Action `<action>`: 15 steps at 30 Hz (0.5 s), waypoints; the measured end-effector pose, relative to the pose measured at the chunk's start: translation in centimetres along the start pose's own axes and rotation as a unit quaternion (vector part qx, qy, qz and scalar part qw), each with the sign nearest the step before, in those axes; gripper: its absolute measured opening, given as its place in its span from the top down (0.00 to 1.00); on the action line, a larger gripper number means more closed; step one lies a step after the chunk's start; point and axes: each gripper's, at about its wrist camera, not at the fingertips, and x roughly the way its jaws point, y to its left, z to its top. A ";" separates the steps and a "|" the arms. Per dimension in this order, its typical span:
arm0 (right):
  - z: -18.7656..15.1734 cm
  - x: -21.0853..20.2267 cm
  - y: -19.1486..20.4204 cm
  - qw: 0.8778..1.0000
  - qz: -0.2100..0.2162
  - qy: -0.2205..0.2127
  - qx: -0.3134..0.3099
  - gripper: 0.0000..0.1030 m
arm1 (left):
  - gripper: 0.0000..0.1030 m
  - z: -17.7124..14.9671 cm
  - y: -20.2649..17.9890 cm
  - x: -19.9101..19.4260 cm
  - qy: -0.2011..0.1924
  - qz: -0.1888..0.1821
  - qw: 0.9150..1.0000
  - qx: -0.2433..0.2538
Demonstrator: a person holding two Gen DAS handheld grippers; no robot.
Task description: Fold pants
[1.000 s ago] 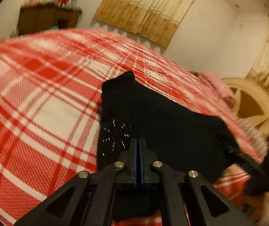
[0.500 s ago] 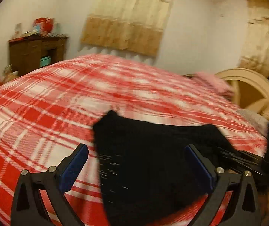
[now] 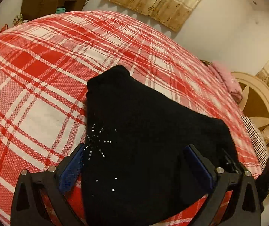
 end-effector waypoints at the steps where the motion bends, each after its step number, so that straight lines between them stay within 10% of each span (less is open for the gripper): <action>1: 0.0 0.0 0.1 1.000 0.000 0.000 0.001 0.70 | 0.01 0.0 -0.2 -0.1 0.001 0.005 1.000 0.002; 3: 0.0 -0.1 0.2 1.000 0.000 0.000 0.001 0.70 | 0.03 0.0 -0.5 -0.2 -0.005 0.006 1.000 -0.002; 8: 0.0 0.0 0.1 1.000 0.001 0.000 0.004 0.70 | 0.64 0.3 1.2 -0.2 -0.013 0.004 0.999 -0.048; 15: 0.1 -1.0 1.3 1.000 -0.012 -0.014 -0.018 0.72 | 0.83 0.6 0.6 -1.9 -0.051 -0.003 0.998 -0.043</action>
